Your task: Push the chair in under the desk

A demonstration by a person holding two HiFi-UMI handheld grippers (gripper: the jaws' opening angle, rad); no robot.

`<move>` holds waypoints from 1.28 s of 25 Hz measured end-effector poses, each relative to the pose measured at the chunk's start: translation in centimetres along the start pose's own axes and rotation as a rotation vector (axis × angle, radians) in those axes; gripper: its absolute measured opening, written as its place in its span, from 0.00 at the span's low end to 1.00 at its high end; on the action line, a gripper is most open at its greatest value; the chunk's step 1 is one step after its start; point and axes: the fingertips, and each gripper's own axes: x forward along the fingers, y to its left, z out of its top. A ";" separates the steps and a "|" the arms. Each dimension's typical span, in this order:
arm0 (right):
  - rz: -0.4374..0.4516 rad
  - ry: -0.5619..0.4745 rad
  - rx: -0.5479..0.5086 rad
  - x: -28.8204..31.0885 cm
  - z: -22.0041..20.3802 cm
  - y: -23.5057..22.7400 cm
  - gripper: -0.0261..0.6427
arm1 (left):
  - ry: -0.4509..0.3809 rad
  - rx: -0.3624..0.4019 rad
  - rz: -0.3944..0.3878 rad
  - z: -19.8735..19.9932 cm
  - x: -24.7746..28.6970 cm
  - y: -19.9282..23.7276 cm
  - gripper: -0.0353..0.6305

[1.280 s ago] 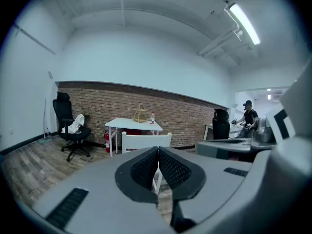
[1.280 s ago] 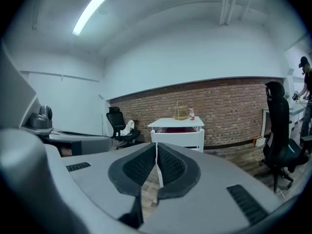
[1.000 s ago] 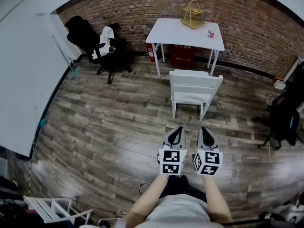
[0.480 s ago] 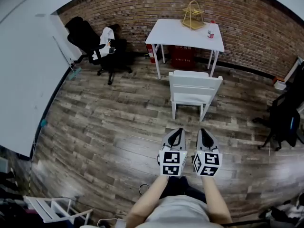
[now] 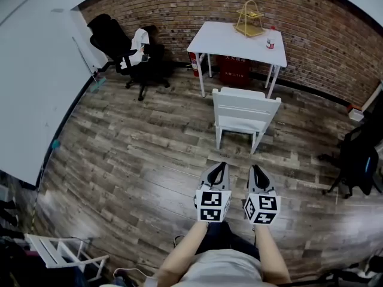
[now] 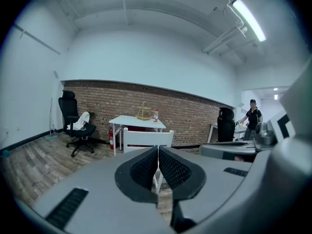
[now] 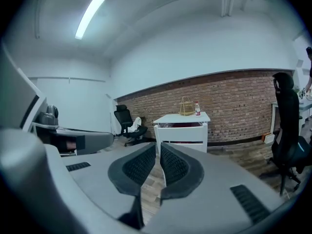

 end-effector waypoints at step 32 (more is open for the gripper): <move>-0.024 0.059 0.005 22.5 4.6 -5.9 0.17 | 0.094 0.060 -0.097 4.9 21.2 11.5 0.08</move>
